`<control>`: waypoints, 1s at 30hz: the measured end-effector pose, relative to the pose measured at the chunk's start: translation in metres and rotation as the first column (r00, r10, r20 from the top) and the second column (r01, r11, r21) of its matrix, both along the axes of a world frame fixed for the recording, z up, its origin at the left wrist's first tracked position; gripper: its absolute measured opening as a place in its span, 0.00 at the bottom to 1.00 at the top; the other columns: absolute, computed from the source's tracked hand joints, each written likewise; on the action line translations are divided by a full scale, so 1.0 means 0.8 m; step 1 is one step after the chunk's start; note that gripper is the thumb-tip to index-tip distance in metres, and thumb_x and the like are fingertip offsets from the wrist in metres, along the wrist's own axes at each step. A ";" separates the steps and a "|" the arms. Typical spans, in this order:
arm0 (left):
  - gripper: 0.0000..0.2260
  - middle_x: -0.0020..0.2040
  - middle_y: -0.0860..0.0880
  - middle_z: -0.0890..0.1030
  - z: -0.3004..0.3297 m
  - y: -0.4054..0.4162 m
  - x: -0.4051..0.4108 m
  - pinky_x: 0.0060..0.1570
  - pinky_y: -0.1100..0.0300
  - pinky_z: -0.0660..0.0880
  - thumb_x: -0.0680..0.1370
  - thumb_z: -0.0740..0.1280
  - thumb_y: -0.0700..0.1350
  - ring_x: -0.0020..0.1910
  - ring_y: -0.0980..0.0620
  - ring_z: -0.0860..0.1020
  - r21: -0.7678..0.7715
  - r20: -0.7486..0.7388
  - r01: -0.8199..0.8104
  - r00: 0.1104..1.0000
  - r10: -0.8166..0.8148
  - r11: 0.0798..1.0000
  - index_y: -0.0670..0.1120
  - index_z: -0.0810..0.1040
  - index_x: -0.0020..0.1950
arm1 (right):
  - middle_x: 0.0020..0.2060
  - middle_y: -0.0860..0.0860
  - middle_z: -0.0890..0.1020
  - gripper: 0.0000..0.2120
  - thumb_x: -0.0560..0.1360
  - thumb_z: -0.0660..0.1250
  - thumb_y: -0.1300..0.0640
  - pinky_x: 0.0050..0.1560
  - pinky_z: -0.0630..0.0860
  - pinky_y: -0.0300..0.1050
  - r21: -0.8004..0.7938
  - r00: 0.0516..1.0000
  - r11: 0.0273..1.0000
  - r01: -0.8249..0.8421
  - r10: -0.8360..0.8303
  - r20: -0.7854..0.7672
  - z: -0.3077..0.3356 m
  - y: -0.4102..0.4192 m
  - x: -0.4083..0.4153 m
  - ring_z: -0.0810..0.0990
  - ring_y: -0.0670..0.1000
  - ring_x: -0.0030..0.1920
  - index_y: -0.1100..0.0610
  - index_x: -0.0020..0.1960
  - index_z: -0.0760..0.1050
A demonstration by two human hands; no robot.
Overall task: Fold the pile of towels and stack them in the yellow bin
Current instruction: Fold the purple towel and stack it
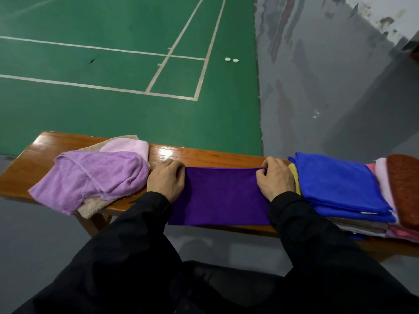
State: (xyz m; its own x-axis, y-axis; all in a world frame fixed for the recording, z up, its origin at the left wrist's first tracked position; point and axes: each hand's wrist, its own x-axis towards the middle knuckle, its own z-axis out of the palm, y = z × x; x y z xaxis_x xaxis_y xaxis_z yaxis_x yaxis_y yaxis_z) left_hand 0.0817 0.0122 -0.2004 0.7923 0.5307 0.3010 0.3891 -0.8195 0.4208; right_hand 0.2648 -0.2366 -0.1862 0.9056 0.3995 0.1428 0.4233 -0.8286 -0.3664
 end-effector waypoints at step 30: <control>0.10 0.46 0.45 0.82 0.009 -0.030 -0.075 0.45 0.49 0.77 0.81 0.61 0.47 0.44 0.46 0.80 -0.158 0.185 0.116 0.979 -0.086 0.981 0.44 0.78 0.51 | 0.41 0.46 0.79 0.05 0.78 0.69 0.61 0.41 0.76 0.42 0.363 0.998 0.930 -0.064 0.056 0.033 0.003 -0.064 -0.097 0.77 0.47 0.42 0.53 0.48 0.74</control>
State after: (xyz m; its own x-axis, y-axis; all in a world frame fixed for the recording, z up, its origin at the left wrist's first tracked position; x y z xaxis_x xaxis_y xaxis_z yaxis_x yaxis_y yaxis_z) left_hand 0.0220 -0.0117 -0.1933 0.7866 0.5054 0.3547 0.2151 -0.7627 0.6099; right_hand 0.1868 -0.2882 -0.1841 0.8766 0.3701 0.3074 0.4792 -0.6133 -0.6279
